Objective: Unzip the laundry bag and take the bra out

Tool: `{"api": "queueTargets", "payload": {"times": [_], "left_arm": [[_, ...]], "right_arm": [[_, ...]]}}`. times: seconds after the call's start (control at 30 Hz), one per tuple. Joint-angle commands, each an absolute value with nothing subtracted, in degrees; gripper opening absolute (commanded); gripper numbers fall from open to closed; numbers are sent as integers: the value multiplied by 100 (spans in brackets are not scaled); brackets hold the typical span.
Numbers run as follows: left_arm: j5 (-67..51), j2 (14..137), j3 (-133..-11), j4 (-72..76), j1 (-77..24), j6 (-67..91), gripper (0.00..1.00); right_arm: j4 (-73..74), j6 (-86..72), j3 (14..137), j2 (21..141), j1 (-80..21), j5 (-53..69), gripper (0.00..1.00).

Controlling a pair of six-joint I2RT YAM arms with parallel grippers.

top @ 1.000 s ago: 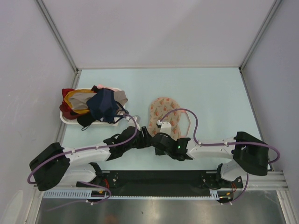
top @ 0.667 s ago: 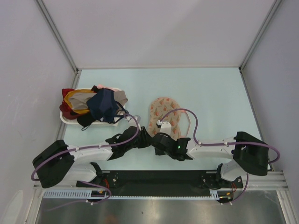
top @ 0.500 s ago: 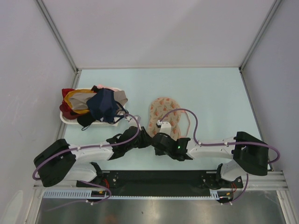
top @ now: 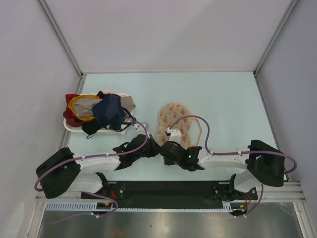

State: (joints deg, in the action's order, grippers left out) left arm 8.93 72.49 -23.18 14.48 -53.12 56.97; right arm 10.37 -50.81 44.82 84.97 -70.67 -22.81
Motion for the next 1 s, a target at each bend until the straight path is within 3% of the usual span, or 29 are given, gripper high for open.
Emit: {"api": "queueTargets", "payload": {"times": [0.0, 0.97], "left_arm": [[1195, 7190, -2320, 1442, -5317, 5669, 0], [1459, 6776, -2171, 1011, -5063, 5423, 0]], "right_arm": [[1054, -5159, 4597, 8420, -7137, -2382, 0], [2338, -5651, 3779, 7075, -6847, -3085, 0]]}}
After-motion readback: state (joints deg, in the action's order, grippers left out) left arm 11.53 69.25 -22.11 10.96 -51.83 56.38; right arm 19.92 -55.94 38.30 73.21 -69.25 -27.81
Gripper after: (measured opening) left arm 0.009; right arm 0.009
